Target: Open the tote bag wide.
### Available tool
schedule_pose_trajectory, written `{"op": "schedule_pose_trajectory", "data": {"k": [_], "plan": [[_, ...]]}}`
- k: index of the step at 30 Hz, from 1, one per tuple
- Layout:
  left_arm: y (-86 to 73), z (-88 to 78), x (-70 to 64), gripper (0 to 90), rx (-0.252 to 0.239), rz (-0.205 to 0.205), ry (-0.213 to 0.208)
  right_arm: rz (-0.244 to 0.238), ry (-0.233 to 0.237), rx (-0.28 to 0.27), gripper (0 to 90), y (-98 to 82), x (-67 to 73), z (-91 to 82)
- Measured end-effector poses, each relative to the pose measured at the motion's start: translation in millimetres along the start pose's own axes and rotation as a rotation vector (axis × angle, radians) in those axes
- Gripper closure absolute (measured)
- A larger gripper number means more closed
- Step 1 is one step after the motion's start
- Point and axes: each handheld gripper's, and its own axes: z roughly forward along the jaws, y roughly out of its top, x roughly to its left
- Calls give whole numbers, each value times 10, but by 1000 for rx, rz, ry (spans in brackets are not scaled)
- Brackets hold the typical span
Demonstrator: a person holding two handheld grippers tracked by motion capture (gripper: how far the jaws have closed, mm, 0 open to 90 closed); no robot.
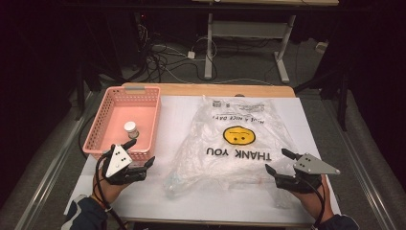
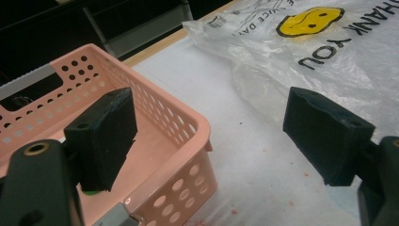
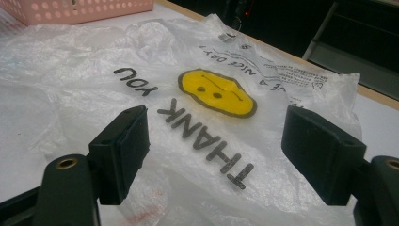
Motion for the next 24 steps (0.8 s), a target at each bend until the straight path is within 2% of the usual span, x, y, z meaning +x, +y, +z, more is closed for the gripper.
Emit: {"op": "schedule_pose_trajectory", "data": {"k": [3, 7, 9, 14, 16, 19, 23, 24], "plan": [[1, 3, -4, 175, 7, 4, 3, -2, -4, 3, 250, -2, -12, -3], [2, -3, -11, 177, 12, 5, 6, -12, -47, 4, 277, 21, -109, -14], [1, -4, -11, 178, 11, 5, 3, -23, -72, 4, 284, 44, -202, -7], [-19, -4, 2, 178, 22, 8, 3, 18, -114, 28, 305, 146, -535, 61], [-21, -6, 13, 178, 21, 0, 5, 15, -133, 49, 311, 208, -677, 150], [-20, -5, 13, 178, 21, 2, 7, 14, -135, 88, 319, 325, -907, 363], [-22, 7, 18, 178, 27, 3, 4, 19, -152, 183, 332, 483, -1200, 753], [-22, 10, 20, 178, 28, 4, 6, 42, -148, 217, 334, 511, -1283, 858]]}}
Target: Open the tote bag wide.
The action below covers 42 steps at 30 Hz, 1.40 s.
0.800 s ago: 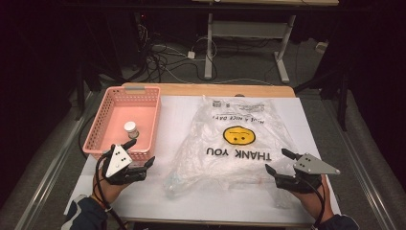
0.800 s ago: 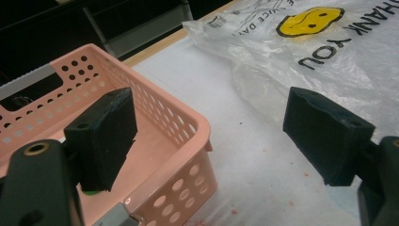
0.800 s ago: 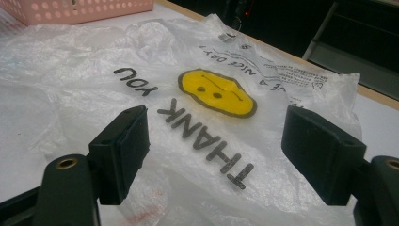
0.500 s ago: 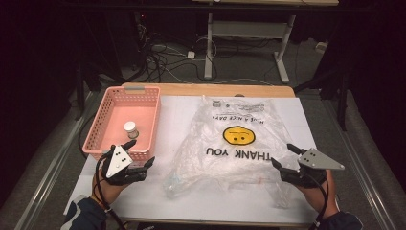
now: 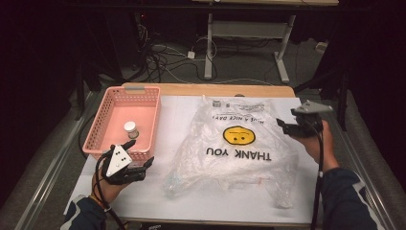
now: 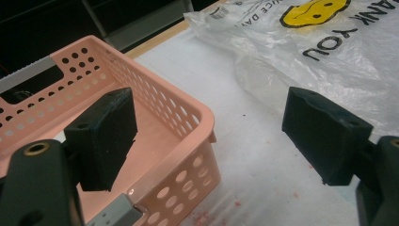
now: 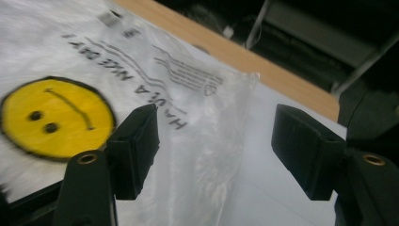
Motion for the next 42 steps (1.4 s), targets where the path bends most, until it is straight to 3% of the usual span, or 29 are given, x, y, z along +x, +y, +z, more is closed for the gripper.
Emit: {"op": "schedule_pose_trajectory", "data": {"k": [4, 7, 13, 16, 19, 22, 25, 29, 31, 33, 36, 39, 40, 42], "plan": [[-4, 11, -6, 178, 5, 0, -5, 21, -22, 91, 357, 118, -216, 394], [-8, 27, -14, 178, 12, 3, -11, 77, -4, 116, 402, 115, -336, 617], [-11, 50, -19, 178, 13, 12, -28, 101, -20, 180, 495, 46, -417, 980], [-13, 81, -15, 178, 16, 16, -44, 87, -17, 263, 646, 13, -408, 1132], [-20, 84, -8, 178, 17, 17, -57, 101, -22, 297, 793, -6, -405, 1211], [-19, 73, -5, 178, 11, 15, -63, 125, -26, 291, 896, -17, -396, 1218], [-13, 60, -9, 178, 13, 11, -71, 140, -75, 307, 900, -24, -392, 1199], [-4, 61, -4, 178, 7, 14, -73, 206, -173, 346, 900, -85, -450, 1111], [2, 61, 1, 178, 5, 17, -76, 251, -200, 356, 900, -133, -486, 1044], [5, 59, 2, 178, 4, 20, -77, 262, -209, 361, 900, -160, -500, 1011], [16, 52, 1, 178, 0, 26, -74, 339, -178, 369, 877, -263, -551, 844], [19, 52, -2, 178, -1, 24, -76, 321, -164, 372, 878, -315, -516, 755], [16, 57, -2, 179, 2, 26, -77, 315, -143, 364, 888, -372, -467, 647], [14, 62, -1, 182, 3, 24, -80, 338, -115, 343, 888, -440, -422, 542]]}}
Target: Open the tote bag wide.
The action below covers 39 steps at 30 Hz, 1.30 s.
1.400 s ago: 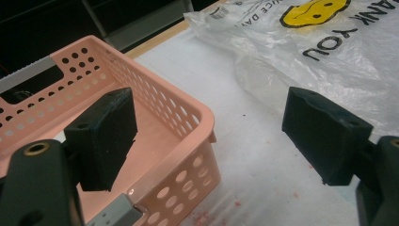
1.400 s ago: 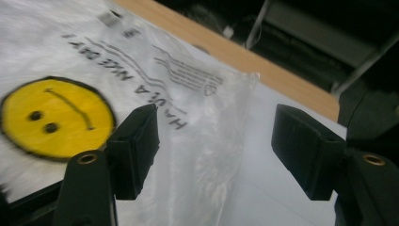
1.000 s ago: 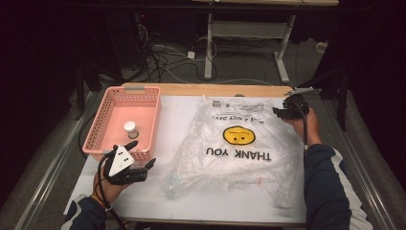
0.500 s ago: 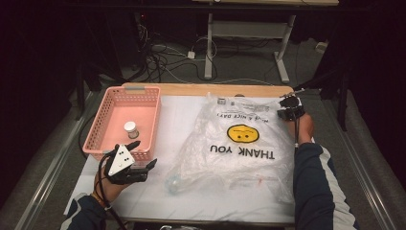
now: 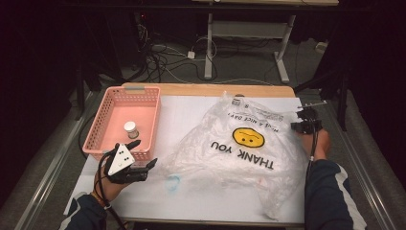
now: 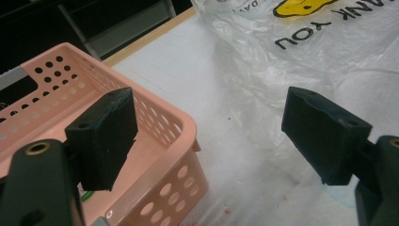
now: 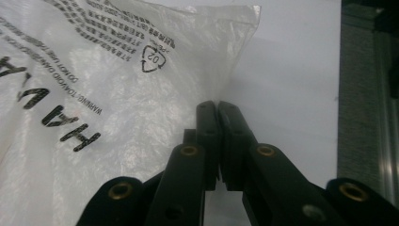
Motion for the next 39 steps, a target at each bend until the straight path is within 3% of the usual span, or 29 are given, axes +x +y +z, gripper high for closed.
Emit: {"op": "schedule_pose_trajectory", "data": {"k": [5, 6, 7, 8, 11, 13, 14, 15, 17, 19, 20, 21, 22, 23, 25, 26, 27, 28, 29, 30, 31, 33, 34, 35, 39], "plan": [[8, 3, -7, 182, 6, 7, 9, -38, 0, -15, 837, -183, 62, -168], [12, -1, -9, 182, 5, 8, 12, -64, -1, -35, 749, -271, 116, -280], [12, -1, -9, 182, 5, 8, 12, -64, -1, -35, 749, -271, 116, -280], [13, -1, -8, 182, 6, 6, 14, -94, 4, -93, 652, -355, 178, -427], [11, 17, -8, 183, 16, 5, 16, -119, 92, -244, 570, -465, 307, -748], [13, 24, -11, 183, 17, 6, 17, -216, 178, -311, 536, -478, 499, -989], [15, 29, -16, 183, 18, 8, 18, -216, 178, -311, 536, -478, 499, -989], [16, 35, -23, 182, 19, 9, 19, -280, 305, -349, 518, -492, 750, -1170], [20, 52, -49, 183, 27, 16, 17, -410, 378, -361, 492, -506, 1076, -1279], [24, 57, -58, 183, 30, 19, 16, -515, 484, -344, 477, -528, 1418, -1296], [28, 62, -66, 183, 32, 21, 15, -577, 515, -328, 463, -543, 1588, -1277], [31, 66, -73, 183, 33, 22, 14, -577, 515, -328, 463, -543, 1588, -1277], [33, 70, -80, 182, 34, 20, 12, -628, 547, -305, 460, -559, 1742, -1244], [32, 73, -88, 183, 36, 21, 11, -714, 587, -260, 463, -610, 2007, -1157], [28, 79, -103, 183, 42, 28, 7, -765, 593, -203, 462, -658, 2192, -1041], [25, 81, -107, 183, 45, 34, 7, -765, 593, -203, 462, -658, 2192, -1041], [23, 82, -108, 183, 46, 34, 5, -795, 605, -150, 462, -723, 2314, -912], [21, 85, -105, 183, 47, 33, 4, -795, 605, -150, 462, -723, 2314, -912], [18, 88, -103, 183, 49, 31, 3, -812, 560, -86, 470, -777, 2381, -785], [14, 88, -101, 183, 48, 31, 2, -807, 549, -56, 471, -796, 2395, -718], [14, 88, -101, 183, 48, 31, 2, -807, 521, -39, 477, -812, 2399, -667], [11, 82, -102, 183, 49, 31, 0, -786, 538, -37, 519, -811, 2378, -635], [10, 82, -103, 183, 50, 31, 0, -742, 562, -37, 615, -797, 2337, -610], [10, 82, -107, 183, 53, 33, 0, -723, 555, -36, 676, -798, 2329, -608], [13, 83, -120, 183, 58, 41, 1, -703, 541, -45, 849, -783, 2305, -596]]}}
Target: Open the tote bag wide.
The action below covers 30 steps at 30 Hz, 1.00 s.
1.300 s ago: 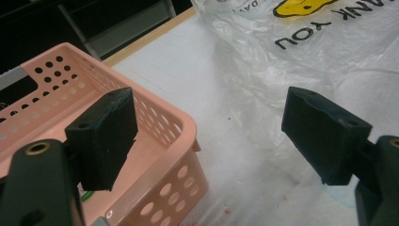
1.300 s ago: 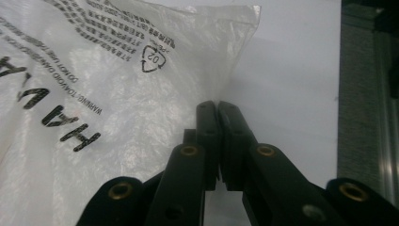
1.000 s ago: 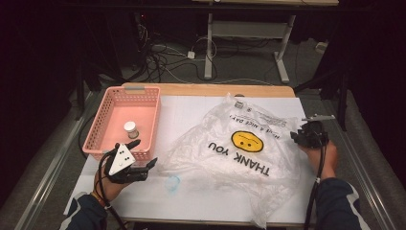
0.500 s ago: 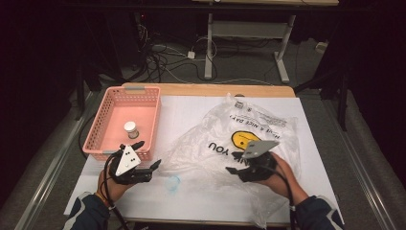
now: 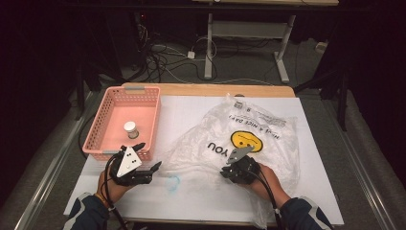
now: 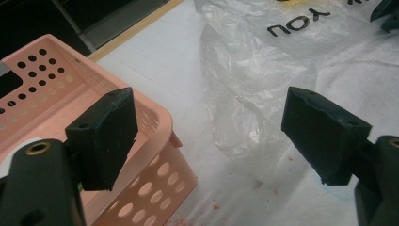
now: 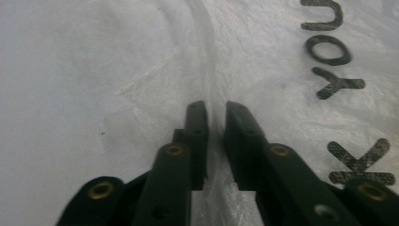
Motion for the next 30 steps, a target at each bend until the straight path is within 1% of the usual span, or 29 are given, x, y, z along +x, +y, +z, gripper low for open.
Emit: {"op": "schedule_pose_trajectory", "data": {"k": [2, 3, 4, 5, 6, 7, 8, 11, 14, 18, 19, 20, 22, 23, 24, 26, 27, 28, 29, 30], "plan": [[2, -1, 1, 188, 2, 3, 2, 5, -9, -2, 888, 4, -10, 5], [2, -1, 1, 188, 2, 3, 2, 7, -22, -4, 899, 10, -12, 7], [3, -8, 11, 188, -1, -3, 5, 9, -36, -6, 900, 18, -18, 9], [3, -8, 11, 188, -1, -3, 5, 9, -36, -6, 900, 18, -18, 9], [2, -10, 15, 188, -1, -5, 6, 13, -67, -24, 900, 40, -30, 8], [0, -12, 19, 188, -1, -5, 9, 25, -83, -39, 900, 55, -35, -2], [-2, -14, 23, 188, -2, -8, 9, 36, -97, -52, 900, 72, -44, -21], [-4, -20, 32, 188, -3, -9, 11, 46, -131, -102, 900, 121, -89, -85], [-1, -30, 47, 188, -6, -13, 16, 77, -173, -149, 900, 186, -126, -161], [15, -49, 78, 188, -12, -19, 29, 81, -226, -203, 900, 280, -207, -258], [21, -56, 91, 188, -15, -22, 34, 83, -239, -216, 900, 303, -221, -276], [28, -60, 107, 188, -20, -30, 37, 83, -239, -216, 900, 303, -221, -276], [62, -71, 165, 188, -27, -40, 50, 80, -267, -246, 900, 371, -271, -334], [62, -71, 165, 188, -27, -40, 50, 77, -279, -254, 900, 395, -285, -361], [78, -73, 186, 188, -28, -44, 56, 77, -279, -254, 900, 395, -285, -361], [117, -79, 231, 188, -23, -52, 70, 83, -298, -276, 900, 440, -315, -416], [158, -96, 280, 188, -31, -55, 77, 82, -314, -298, 900, 481, -350, -465], [158, -96, 280, 188, -31, -55, 77, 82, -320, -310, 900, 499, -362, -489], [185, -105, 314, 188, -38, -46, 87, 82, -333, -321, 900, 520, -371, -514], [209, -116, 343, 188, -36, -50, 92, 82, -342, -330, 900, 537, -378, -547]]}}
